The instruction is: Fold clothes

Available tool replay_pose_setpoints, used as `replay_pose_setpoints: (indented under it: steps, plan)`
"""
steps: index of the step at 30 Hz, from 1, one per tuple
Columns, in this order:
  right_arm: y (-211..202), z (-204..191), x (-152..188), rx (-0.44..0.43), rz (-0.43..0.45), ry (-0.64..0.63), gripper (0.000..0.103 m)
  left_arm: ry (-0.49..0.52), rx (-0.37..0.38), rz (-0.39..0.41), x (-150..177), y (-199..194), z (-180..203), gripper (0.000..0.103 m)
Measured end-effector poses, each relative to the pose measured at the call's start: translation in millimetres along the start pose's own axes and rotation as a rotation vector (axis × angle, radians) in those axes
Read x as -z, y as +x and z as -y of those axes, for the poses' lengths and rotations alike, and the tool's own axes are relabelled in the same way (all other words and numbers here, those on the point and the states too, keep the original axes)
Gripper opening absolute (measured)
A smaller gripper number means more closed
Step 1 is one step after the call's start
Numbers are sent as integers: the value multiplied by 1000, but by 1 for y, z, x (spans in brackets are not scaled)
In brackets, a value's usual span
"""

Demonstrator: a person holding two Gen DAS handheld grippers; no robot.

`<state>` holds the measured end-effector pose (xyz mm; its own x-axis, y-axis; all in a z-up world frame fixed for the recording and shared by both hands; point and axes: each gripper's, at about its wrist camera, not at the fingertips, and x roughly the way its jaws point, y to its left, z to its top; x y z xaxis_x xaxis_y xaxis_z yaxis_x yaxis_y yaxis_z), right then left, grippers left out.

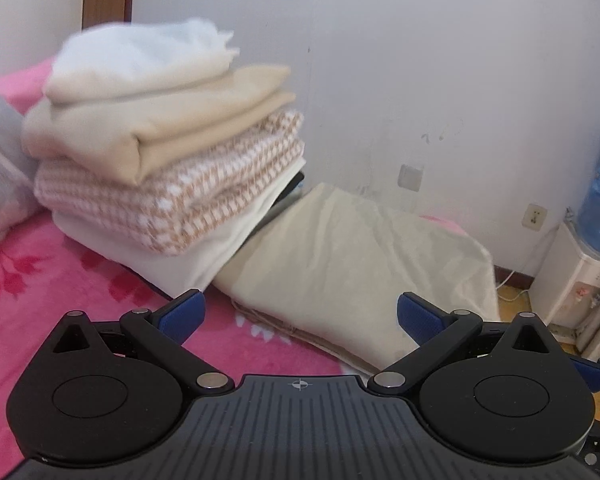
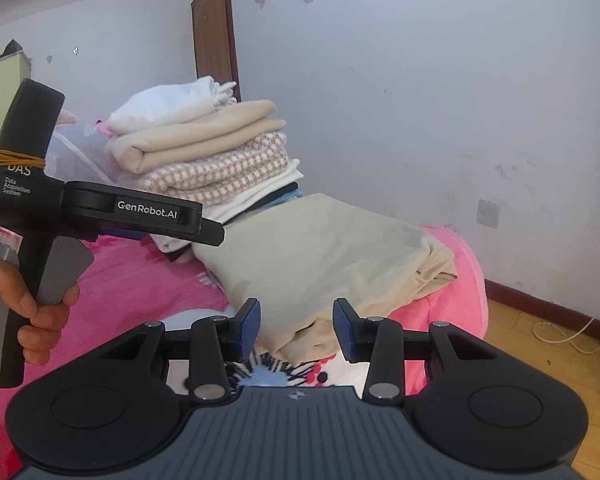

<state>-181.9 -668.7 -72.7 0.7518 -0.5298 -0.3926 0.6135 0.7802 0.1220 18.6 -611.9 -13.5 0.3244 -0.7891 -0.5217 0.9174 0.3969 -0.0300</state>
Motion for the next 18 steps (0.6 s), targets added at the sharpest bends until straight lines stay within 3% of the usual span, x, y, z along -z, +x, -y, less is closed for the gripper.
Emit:
replay_pose_setpoints:
  steps: [8,13,15,18]
  plan:
    - [-51,-16,-7,-5,3,67,44,44,-12,22,2,-71,7,103]
    - [-88,-26,-9,-7,-11,138,61,71,27,8,12,-130,12,103]
    - [-103,-32,-7,-6,-21,158,73,74,50,16,17,-154,14,103]
    - [-125,-42,-2,20,-38,178,81,35,89,21,25,-183,17,103]
